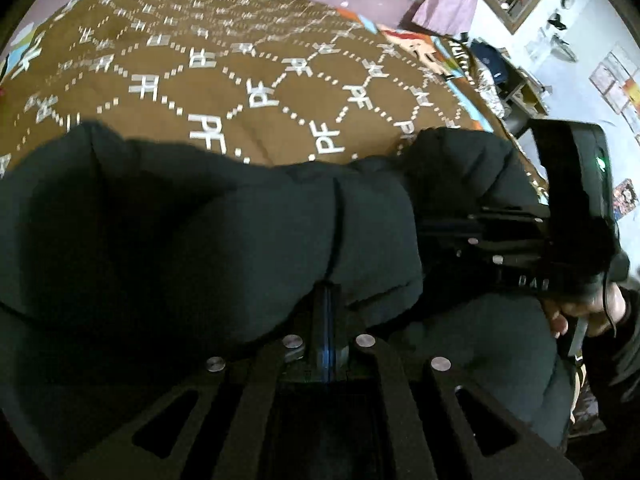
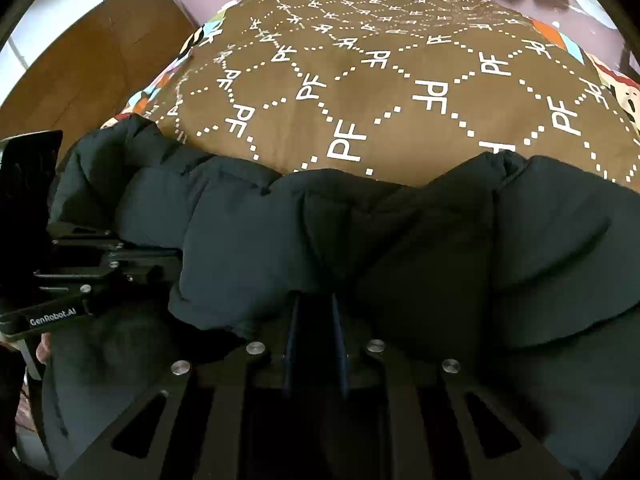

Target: Fold large clothes

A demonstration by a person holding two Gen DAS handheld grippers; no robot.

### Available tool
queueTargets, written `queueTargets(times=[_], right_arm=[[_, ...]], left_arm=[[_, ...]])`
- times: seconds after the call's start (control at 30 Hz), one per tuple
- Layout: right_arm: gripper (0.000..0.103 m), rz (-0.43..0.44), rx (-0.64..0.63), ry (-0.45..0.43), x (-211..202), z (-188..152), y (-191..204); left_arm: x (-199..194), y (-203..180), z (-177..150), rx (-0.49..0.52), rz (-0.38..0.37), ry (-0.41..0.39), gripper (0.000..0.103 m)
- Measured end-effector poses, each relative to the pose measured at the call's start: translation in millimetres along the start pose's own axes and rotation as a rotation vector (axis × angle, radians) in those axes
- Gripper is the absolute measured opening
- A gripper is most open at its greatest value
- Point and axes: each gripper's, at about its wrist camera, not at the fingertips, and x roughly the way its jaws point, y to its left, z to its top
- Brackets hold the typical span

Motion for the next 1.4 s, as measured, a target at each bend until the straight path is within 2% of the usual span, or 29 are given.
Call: queueTargets(times=[0.13, 0.27, 0.37, 0.53, 0.6, 0.8, 0.97, 1.07, 1.1, 1.27, 1.33, 1.4], right_arm=[[0.014, 0.044, 0.021, -0.062, -10, -4, -4], [0.017, 0.156, 0.05, -0.16, -37, -5, 0], [0.017, 0.166, -0.003, -0.157, -38, 4, 20], [0.017, 0.125, -0.013, -0.002, -3, 3, 23], [0.014, 0.109, -0.023, 0.027, 1, 3, 22], [0.013, 0.059, -0.034, 0.051, 19, 6, 23], [0.012, 0.088, -0.011, -0.003, 17, 3, 19], [0.012, 0.11, 0.006, -0.059, -1, -4, 12], [0.012, 0.1, 0.011, -0.076, -7, -6, 11], [0.012, -0.072, 0.039, -0.217, -56, -10, -5], [0.012, -0.089, 0.076, -0.246, -70, -20, -18], [0.009, -0.084, 0.102, -0.227, -67, -22, -26]], left_arm=[[8, -1, 1, 0.008, 0.043, 0.01, 0.001], [8, -3, -5, 0.027, 0.061, -0.035, 0.001], [9, -3, -10, 0.046, 0.062, -0.076, 0.001], [7, -3, -16, 0.05, 0.05, -0.112, 0.001], [4, 0, -18, 0.043, 0.045, -0.115, 0.001], [8, -3, -17, 0.047, 0.052, -0.087, 0.001], [17, -6, -12, 0.056, 0.083, -0.062, 0.001], [18, -6, -11, 0.058, 0.083, -0.069, 0.001], [17, -6, -11, 0.061, 0.084, -0.075, 0.001], [9, -8, -17, 0.074, 0.081, -0.132, 0.001], [4, -9, -20, 0.073, 0.078, -0.166, 0.001], [-5, -9, -23, 0.07, 0.083, -0.213, 0.001]])
